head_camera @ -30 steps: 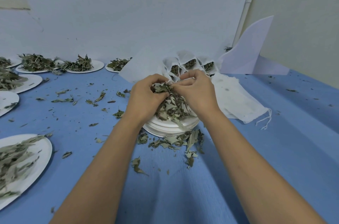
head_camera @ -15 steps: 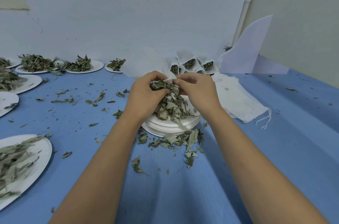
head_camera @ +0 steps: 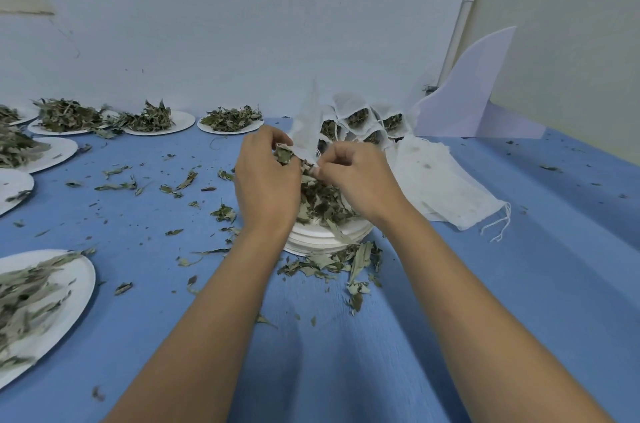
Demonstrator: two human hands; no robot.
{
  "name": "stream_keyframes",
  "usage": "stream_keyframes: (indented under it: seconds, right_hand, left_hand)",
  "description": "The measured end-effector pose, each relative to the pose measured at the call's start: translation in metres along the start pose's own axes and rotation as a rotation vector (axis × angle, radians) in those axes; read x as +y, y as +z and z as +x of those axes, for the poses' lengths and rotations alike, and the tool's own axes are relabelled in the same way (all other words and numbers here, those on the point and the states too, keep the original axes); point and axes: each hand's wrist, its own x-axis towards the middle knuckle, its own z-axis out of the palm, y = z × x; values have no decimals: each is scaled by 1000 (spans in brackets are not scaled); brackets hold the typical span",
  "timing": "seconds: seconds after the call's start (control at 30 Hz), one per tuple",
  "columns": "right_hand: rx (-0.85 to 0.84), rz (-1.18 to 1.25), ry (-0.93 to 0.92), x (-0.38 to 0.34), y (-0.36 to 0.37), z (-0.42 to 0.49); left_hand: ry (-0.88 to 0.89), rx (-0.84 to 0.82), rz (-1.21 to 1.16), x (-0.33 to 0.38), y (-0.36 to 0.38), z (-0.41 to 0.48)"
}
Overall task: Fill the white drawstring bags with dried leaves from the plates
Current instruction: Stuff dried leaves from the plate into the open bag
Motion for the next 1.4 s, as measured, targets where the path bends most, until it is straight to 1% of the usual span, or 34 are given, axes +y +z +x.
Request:
stream_keyframes:
  seconds: [0.07, 0.13, 0.23, 0.3, 0.37, 0.5, 0.6, 0.7, 0.83, 1.0, 1.03, 1.13, 1.23, 1.3, 1.4]
  right_hand:
    - [3, 20, 7, 0, 2, 0]
    - [23, 45, 25, -1, 8, 0]
    - [90, 179, 91, -2, 17, 1]
    - [160, 230, 142, -2, 17, 3]
    - [205, 332, 208, -2, 14, 4]
    - [231, 544, 299, -1, 7, 5]
    - [253, 553, 323, 2, 6, 7]
    - [265, 490, 313, 3, 5, 9]
    - [263, 412, 271, 4, 5, 8]
    - [191, 377, 165, -2, 4, 5]
    - [179, 320, 137, -4, 5, 5]
    - [183, 13, 45, -7, 5, 4]
    - [145, -129, -7, -10, 7, 2]
    - [70, -132, -9, -10, 8, 1]
    - [-50, -14, -7, -11, 7, -2]
  left_hand:
    - [-4, 11, 9, 0, 1, -1]
    - [-47, 37, -5, 0, 0, 0]
    - [-105, 11, -81, 3, -1, 2]
    - [-106, -63, -124, 5, -1, 3]
    - [-105, -161, -153, 7, -3, 4]
    - [-149, -358, -159, 15, -8, 4]
    - [-122, -491, -172, 17, -10, 5]
    - [-100, -524, -173, 14, -11, 8]
    - [-66, -476, -186, 10, -9, 9]
    - [-96, -288, -193, 5, -8, 12]
    - [-98, -249, -175, 4, -8, 12]
    - [-98, -143, -126, 3, -7, 10]
    - [-116, -78, -96, 5, -8, 10]
    - [-120, -55, -66, 5, -8, 9]
    - [-118, -5, -51, 6, -9, 7]
